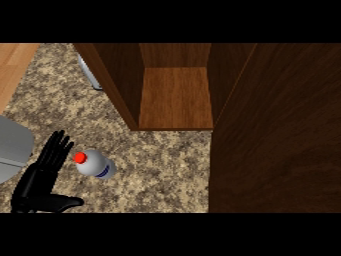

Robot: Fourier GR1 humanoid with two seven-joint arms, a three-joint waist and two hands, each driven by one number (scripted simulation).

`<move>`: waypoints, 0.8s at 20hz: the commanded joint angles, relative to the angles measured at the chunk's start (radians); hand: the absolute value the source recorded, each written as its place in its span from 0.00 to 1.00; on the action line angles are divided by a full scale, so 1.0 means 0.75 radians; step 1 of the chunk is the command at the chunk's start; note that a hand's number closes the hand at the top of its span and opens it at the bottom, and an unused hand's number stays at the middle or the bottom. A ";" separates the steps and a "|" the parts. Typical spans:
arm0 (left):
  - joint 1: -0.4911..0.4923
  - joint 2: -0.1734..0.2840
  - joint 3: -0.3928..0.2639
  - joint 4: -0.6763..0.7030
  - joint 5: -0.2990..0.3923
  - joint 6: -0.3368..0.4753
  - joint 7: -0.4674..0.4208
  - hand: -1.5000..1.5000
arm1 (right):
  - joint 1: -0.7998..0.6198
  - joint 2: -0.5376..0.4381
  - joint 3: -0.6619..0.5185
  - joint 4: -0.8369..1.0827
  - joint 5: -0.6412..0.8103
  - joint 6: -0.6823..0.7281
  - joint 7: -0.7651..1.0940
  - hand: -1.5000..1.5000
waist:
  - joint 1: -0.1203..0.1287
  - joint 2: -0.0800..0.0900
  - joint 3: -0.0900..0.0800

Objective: Pick up the bottled water, place it into the cabinet and close the cabinet

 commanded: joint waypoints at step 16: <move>-0.348 0.026 0.026 0.803 -0.089 -0.104 -0.370 0.00 | 0.015 0.001 0.004 -0.049 0.013 -0.013 0.010 0.00 | 0.000 0.001 0.000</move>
